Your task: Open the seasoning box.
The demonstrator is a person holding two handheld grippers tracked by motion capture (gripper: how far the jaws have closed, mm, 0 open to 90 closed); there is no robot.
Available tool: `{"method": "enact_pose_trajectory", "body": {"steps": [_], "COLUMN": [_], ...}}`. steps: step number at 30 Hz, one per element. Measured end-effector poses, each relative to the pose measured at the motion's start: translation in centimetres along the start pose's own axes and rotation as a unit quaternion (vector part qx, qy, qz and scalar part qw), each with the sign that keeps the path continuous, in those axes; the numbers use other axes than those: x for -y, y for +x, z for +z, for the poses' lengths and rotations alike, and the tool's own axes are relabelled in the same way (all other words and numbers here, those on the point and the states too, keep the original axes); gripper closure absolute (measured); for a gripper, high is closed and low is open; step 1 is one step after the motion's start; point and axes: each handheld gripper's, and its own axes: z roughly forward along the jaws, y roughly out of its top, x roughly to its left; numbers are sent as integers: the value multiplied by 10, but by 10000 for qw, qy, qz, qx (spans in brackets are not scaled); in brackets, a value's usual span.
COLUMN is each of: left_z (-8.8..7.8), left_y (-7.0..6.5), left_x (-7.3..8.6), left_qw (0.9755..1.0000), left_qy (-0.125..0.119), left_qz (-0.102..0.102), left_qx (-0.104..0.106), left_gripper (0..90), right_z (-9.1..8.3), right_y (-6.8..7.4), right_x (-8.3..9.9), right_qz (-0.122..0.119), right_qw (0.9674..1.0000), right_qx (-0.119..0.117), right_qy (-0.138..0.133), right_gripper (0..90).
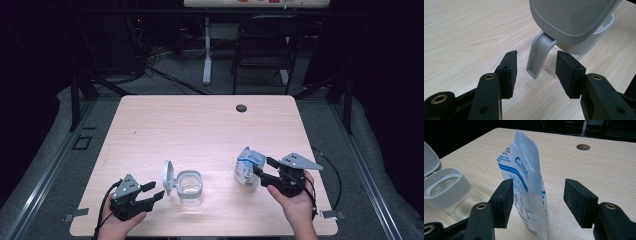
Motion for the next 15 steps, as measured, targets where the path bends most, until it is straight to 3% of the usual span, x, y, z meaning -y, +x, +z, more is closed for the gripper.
{"method": "enact_pose_trajectory", "body": {"steps": [15], "left_z": [-6], "left_y": [13], "left_x": [2], "left_qw": [9996], "left_qy": [-164], "left_qz": [-174], "left_qx": [-125], "left_gripper": [528], "right_z": [20], "right_y": [-4], "right_x": [15], "right_qz": [88], "right_qw": [9994], "right_qx": [-52], "right_qy": [327], "right_gripper": [410]}}
